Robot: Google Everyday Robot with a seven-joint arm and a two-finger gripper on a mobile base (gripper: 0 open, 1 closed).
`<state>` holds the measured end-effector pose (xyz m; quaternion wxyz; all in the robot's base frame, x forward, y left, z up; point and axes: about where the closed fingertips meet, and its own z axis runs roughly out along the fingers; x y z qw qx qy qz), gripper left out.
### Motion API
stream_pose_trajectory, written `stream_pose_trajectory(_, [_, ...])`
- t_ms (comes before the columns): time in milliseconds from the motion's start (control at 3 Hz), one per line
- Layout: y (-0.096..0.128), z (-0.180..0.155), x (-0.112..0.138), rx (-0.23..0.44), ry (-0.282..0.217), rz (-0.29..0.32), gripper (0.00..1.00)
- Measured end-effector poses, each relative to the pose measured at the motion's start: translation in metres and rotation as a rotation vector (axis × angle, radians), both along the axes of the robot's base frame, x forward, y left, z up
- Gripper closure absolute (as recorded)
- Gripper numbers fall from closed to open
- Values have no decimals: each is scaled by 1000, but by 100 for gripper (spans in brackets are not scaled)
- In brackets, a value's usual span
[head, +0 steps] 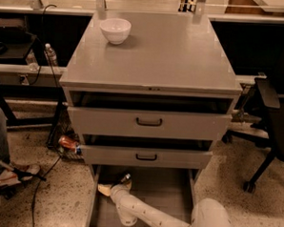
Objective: Pick redbull can from bottom drawer and place on counter
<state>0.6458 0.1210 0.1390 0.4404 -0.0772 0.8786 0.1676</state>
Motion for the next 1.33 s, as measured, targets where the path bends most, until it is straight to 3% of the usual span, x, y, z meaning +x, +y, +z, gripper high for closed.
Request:
stream_pose_trajectory(667, [1, -10, 6, -43, 1, -8, 57])
stream_pose_trajectory(1000, [-18, -2, 8, -54, -44, 35, 78])
stream_pose_trajectory(1333, [-61, 10, 15, -50, -123, 110, 100])
